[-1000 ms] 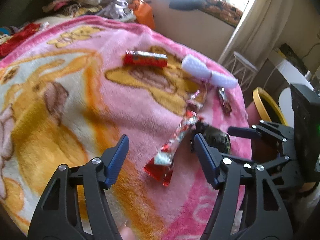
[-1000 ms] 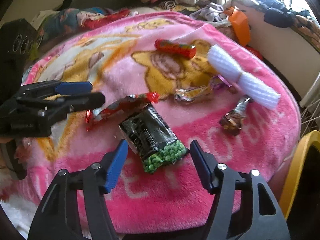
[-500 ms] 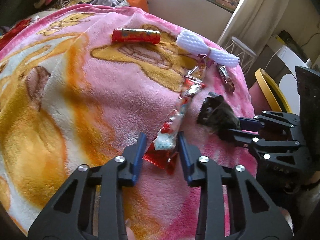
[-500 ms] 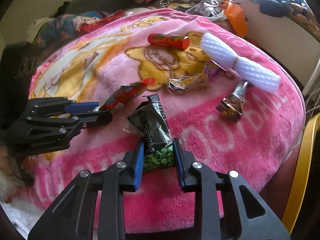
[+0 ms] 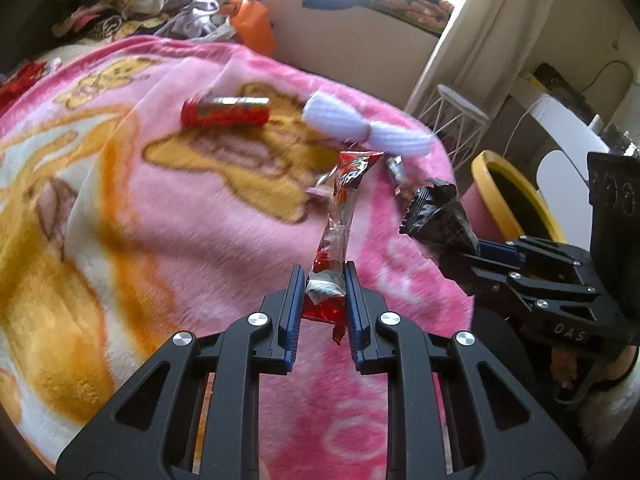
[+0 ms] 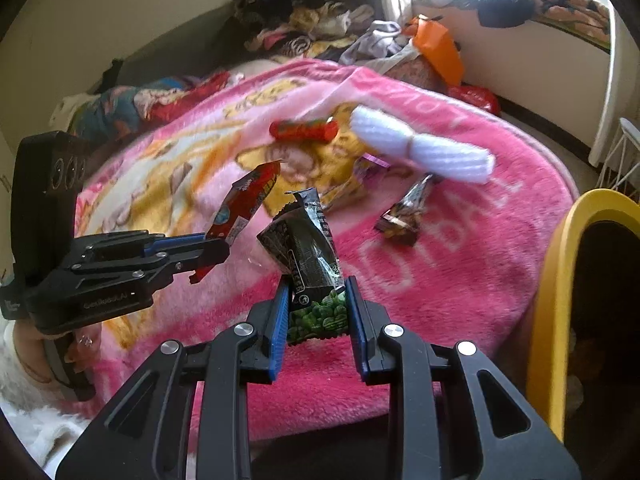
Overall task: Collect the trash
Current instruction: 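Grasp the green-pea snack bag with the right gripper while the left grasps the red candy wrapper, then lift both held wrappers and carry them over the yellow bin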
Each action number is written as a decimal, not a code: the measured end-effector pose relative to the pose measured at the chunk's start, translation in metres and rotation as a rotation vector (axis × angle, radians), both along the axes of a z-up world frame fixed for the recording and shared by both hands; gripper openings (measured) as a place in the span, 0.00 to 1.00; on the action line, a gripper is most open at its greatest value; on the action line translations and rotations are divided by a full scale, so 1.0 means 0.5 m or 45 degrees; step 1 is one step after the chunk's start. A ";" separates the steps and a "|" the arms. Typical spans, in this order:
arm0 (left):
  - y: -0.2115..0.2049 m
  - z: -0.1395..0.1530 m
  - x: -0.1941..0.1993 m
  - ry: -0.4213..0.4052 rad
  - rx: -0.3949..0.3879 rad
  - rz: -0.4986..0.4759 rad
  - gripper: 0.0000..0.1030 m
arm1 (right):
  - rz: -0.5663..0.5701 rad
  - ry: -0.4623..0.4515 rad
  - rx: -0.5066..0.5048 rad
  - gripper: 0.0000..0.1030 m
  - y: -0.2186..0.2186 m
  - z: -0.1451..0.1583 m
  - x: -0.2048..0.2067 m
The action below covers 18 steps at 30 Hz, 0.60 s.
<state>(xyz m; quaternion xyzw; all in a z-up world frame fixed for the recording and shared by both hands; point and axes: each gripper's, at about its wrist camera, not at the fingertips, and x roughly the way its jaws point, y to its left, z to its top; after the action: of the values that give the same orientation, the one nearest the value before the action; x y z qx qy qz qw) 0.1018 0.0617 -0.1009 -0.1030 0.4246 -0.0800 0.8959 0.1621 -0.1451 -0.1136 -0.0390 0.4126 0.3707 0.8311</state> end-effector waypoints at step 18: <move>-0.099 0.102 0.013 -0.162 -0.017 -0.090 0.14 | -0.169 -0.094 0.101 0.25 -0.097 0.067 0.005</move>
<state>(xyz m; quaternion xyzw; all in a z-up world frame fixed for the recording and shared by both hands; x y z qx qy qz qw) 0.1085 0.0122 -0.0501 -0.0885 0.3695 -0.1206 0.9171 0.1643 -0.1938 -0.0798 0.0077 0.3683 0.3292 0.8694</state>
